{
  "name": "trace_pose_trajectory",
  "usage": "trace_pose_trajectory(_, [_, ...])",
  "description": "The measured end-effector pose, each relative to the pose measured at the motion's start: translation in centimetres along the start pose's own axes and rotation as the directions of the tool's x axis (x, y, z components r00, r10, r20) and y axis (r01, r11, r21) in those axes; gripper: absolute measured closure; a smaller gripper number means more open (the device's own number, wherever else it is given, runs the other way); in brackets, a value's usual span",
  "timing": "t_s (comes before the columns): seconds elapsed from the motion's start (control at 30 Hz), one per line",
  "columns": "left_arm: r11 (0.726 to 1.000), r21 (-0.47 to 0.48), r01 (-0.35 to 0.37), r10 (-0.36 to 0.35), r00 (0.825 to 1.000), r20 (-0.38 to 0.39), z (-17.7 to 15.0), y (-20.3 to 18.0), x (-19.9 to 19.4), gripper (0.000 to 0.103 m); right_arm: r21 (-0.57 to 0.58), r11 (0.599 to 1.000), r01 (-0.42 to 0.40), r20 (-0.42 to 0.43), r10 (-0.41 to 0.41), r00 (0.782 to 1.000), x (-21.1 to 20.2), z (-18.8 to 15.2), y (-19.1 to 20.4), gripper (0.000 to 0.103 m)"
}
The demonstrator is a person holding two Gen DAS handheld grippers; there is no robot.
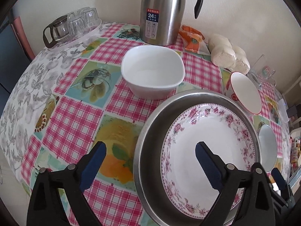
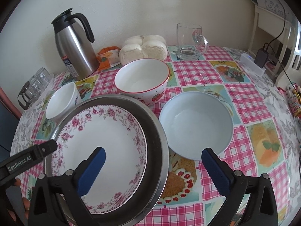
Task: Organize plates and bowls
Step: 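Open the right gripper to release the plate inside the basin, then move the right gripper to the large red-rimmed white bowl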
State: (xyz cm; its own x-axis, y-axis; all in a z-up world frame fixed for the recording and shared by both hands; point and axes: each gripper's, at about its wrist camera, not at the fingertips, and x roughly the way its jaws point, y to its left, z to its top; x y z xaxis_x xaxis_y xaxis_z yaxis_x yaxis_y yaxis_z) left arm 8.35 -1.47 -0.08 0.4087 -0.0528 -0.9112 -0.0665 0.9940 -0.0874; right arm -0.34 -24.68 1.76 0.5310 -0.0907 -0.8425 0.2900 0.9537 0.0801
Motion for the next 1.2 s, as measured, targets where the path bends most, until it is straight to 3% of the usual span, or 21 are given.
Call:
trace_pose_trajectory(0.2, [1.000,0.005,0.002,-0.002,0.999,0.032,0.2,-0.2,-0.4,0.007,-0.014,1.000,0.013,0.016,-0.013,1.000,-0.1,0.0,0.2,0.000])
trace_pose_trajectory(0.4, [0.999,0.018,0.028,-0.030,0.993,0.116,0.9,-0.8,-1.2,0.007,0.015,1.000,0.019,0.035,-0.019,0.999,-0.4,0.6,-0.4,0.000])
trace_pose_trajectory(0.67, [0.995,0.017,0.099,-0.101,0.968,0.228,1.9,-1.4,-2.2,0.007,0.089,0.996,0.027,0.127,-0.039,0.991,-1.5,1.6,-2.2,0.000])
trace_pose_trajectory(0.9, [0.989,0.034,0.145,-0.148,0.933,0.328,2.9,-2.7,-3.4,0.007,0.132,0.991,0.035,0.152,-0.055,0.987,-1.2,2.4,-3.5,0.000])
trace_pose_trajectory(1.07, [0.978,0.056,0.202,-0.209,0.923,0.323,4.0,-3.8,-3.4,0.007,0.152,0.988,0.032,0.134,-0.053,0.990,-0.4,3.0,-4.3,0.000])
trace_pose_trajectory(1.2, [0.971,0.070,0.230,-0.240,0.932,0.272,4.8,-4.5,-2.6,0.007,0.166,0.986,0.030,0.143,-0.054,0.988,-0.2,3.7,-4.8,0.000])
